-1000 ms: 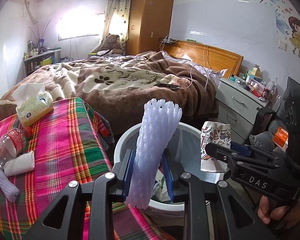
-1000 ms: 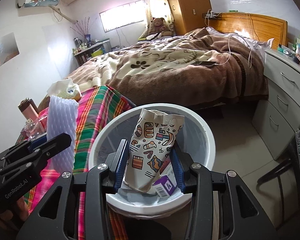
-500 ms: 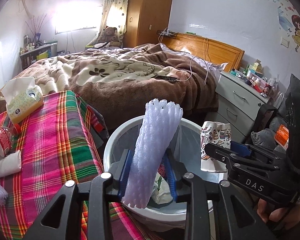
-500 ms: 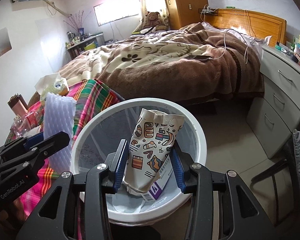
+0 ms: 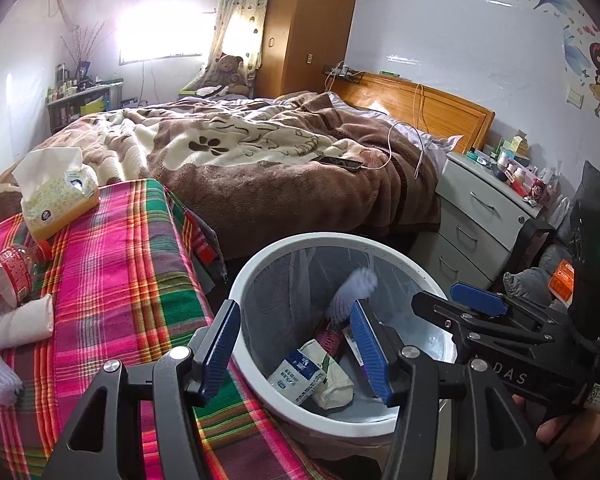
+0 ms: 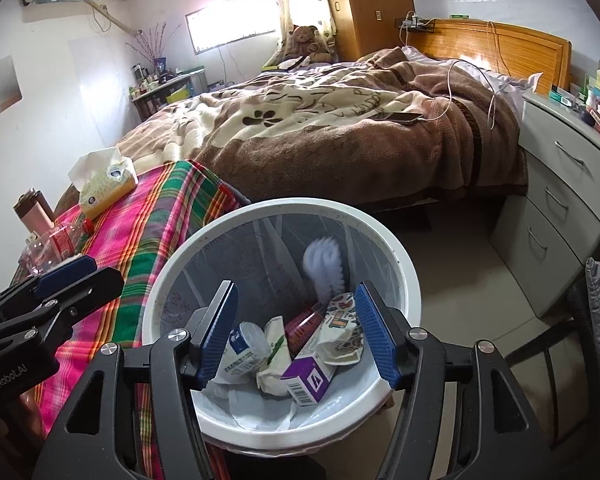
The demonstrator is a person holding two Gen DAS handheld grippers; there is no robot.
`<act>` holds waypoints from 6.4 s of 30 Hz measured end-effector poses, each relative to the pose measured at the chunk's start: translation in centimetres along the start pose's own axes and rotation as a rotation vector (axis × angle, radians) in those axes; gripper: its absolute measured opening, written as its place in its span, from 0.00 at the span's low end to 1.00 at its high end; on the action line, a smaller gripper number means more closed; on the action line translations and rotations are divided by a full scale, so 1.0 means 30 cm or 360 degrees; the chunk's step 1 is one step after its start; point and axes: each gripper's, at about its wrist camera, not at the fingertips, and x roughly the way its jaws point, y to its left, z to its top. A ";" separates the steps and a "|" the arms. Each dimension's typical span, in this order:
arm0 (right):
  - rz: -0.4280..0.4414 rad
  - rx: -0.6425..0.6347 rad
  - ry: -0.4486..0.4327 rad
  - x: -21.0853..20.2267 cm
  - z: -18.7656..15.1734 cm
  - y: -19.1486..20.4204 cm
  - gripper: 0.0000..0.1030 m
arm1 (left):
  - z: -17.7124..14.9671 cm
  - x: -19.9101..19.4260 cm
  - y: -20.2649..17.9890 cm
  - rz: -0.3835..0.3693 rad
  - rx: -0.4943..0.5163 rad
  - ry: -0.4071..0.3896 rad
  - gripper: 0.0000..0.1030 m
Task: Collect trash
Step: 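Move both grippers back toward the trash on the cloth, then grasp the clear Coca-Cola bottle with the right gripper while the left gripper grasps another foam net, then carry the bottle and foam net over the wastebasket and open both grippers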
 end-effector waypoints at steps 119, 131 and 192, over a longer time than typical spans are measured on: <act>0.0455 -0.0614 0.0569 0.485 0.082 1.135 0.73 | -0.202 -0.269 1.218 0.0737 -0.0722 0.0155 0.62; 0.0505 -0.0561 0.0522 0.466 0.072 1.097 0.62 | -0.203 -0.263 1.181 0.0686 -0.0680 0.0171 0.25; 0.0308 -0.0060 -0.0048 -0.072 0.036 0.295 0.62 | -0.070 -0.359 0.315 0.0311 -0.0188 -0.0136 0.25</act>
